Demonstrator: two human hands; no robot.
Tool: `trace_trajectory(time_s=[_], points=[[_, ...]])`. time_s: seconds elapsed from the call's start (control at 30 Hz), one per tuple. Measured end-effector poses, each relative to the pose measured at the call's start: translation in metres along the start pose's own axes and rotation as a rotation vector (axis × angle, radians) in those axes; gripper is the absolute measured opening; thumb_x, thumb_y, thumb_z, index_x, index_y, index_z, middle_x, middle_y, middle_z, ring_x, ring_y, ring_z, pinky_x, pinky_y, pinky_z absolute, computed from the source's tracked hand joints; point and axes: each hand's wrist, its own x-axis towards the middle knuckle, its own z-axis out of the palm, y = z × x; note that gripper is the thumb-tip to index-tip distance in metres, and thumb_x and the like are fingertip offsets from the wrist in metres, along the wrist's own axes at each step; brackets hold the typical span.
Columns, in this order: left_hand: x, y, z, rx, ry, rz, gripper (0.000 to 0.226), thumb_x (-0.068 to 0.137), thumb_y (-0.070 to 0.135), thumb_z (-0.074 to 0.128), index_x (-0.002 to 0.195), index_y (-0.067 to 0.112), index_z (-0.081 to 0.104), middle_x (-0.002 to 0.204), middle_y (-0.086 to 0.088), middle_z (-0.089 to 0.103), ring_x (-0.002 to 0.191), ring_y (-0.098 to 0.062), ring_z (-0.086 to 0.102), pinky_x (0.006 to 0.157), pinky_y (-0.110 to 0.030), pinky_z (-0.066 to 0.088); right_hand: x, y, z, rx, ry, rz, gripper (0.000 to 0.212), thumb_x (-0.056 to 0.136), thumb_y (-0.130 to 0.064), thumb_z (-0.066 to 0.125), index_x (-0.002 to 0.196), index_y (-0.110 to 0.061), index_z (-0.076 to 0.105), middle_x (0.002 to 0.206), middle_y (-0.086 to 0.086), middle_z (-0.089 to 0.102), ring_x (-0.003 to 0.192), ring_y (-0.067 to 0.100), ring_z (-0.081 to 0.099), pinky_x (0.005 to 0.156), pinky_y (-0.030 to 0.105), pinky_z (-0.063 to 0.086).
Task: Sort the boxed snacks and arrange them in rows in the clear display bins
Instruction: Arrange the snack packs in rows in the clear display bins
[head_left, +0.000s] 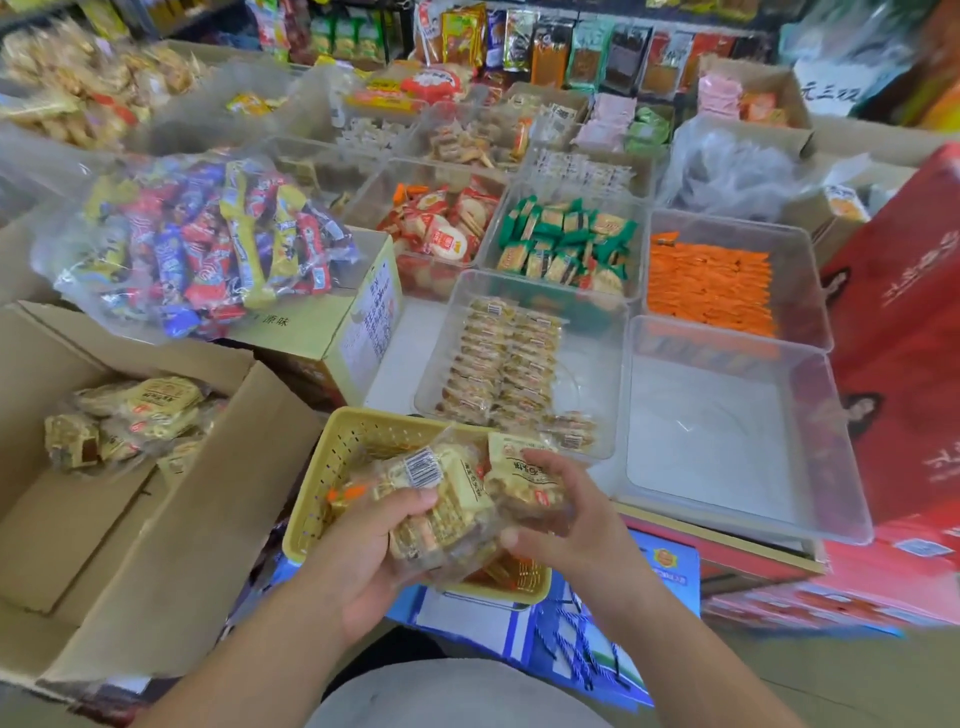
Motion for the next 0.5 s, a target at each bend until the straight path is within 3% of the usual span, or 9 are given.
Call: trace_trajectory(time_s=[0.17,0.33,0.43,0.5], points=[[0.012,0.019,-0.004,0.019,-0.127,-0.058,0.089,0.055,0.015,0.089,0.138,0.008,0.057,0.123,-0.022,0.073,0.109,-0.039,0.073,0.072,-0.042,0.064,0.007,0.001,0.008,-0.202,0.135,0.040,0.069,0.070,-0.020,0.092,0.116,-0.059,0.058,0.123,-0.020,0.066,0.099,0.011,0.072,0.079,0.026,0.059],[0.031,0.033,-0.016,0.049,-0.189,-0.092,0.066,0.073,0.010,0.080,0.135,0.013,0.059,0.118,-0.019,0.075,0.104,-0.036,0.075,0.069,-0.040,0.063,0.018,0.002,0.020,-0.403,0.238,0.054,0.057,0.076,-0.046,0.081,0.125,-0.059,0.053,0.123,-0.022,0.065,0.100,-0.006,0.064,0.073,0.013,0.053],[0.041,0.040,-0.022,0.054,-0.197,-0.108,0.069,0.073,0.010,0.080,0.138,0.014,0.057,0.120,-0.020,0.074,0.107,-0.037,0.074,0.072,-0.042,0.063,0.024,0.002,0.025,-0.488,0.296,0.033,0.062,0.068,-0.059,0.072,0.126,-0.060,0.052,0.124,-0.023,0.062,0.105,-0.002,0.062,0.085,0.026,0.057],[0.045,0.044,-0.022,0.046,-0.207,-0.109,0.082,0.063,0.012,0.089,0.138,0.014,0.057,0.121,-0.020,0.074,0.107,-0.037,0.074,0.073,-0.042,0.063,0.027,0.000,0.028,-0.532,0.337,-0.016,0.058,0.065,-0.061,0.070,0.121,-0.062,0.053,0.118,-0.028,0.061,0.100,-0.001,0.062,0.080,0.021,0.056]])
